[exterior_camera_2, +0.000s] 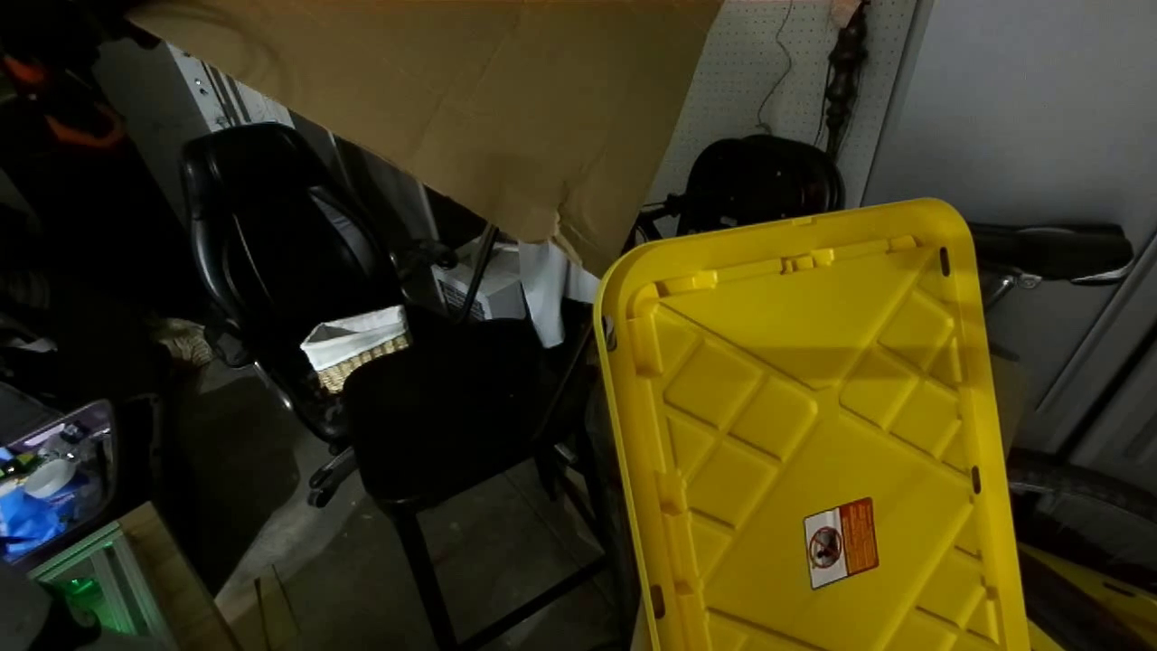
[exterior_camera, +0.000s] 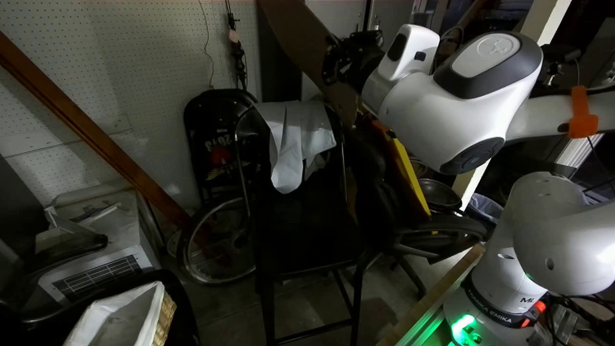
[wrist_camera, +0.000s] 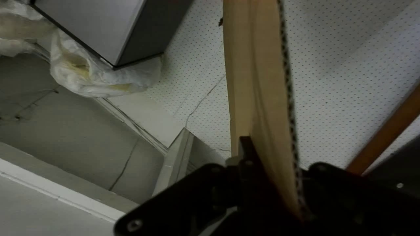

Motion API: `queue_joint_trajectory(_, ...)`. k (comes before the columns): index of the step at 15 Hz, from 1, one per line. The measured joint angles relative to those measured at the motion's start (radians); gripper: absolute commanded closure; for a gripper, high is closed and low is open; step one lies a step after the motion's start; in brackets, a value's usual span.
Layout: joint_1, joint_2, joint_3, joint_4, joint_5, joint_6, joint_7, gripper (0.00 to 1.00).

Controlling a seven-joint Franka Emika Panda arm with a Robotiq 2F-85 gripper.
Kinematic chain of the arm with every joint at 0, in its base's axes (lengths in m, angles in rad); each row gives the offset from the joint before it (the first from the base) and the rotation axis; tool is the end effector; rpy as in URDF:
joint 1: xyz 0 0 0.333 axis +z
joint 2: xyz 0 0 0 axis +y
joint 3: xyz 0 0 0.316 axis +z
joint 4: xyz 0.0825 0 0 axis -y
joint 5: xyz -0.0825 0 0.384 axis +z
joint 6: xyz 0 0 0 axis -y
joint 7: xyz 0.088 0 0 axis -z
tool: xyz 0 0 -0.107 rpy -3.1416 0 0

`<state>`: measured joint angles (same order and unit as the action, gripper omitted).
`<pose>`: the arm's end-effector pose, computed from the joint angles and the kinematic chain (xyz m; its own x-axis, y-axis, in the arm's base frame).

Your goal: Move the cardboard to the left

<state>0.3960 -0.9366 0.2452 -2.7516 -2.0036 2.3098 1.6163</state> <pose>0.2660 0.1882 0.5435 -0.1154 0.5835 0.8039 -0.2816 -0.7953 0.5369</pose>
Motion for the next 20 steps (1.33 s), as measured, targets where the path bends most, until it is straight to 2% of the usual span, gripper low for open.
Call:
queue_joint_trajectory(4, -0.018, 0.015, -0.017, -0.002, -0.018, 0.202, -0.112, 0.99)
queue_joint_trajectory(7, -0.057, 0.013, -0.057, -0.002, -0.073, 0.413, -0.185, 0.99)
queue_joint_trajectory(9, -0.084, 0.008, -0.106, -0.002, -0.137, 0.568, -0.223, 0.99)
queue_joint_trajectory(10, -0.091, 0.005, -0.145, -0.002, -0.18, 0.651, -0.238, 0.95)
queue_joint_trajectory(12, -0.092, -0.005, -0.231, -0.001, -0.254, 0.782, -0.265, 0.95)
queue_joint_trajectory(14, -0.091, -0.011, -0.265, -0.001, -0.274, 0.82, -0.28, 0.95)
queue_joint_trajectory(18, -0.09, -0.011, -0.265, -0.001, -0.277, 0.822, -0.28, 0.95)
queue_joint_trajectory(20, -0.09, -0.011, -0.265, -0.001, -0.277, 0.822, -0.28, 0.99)
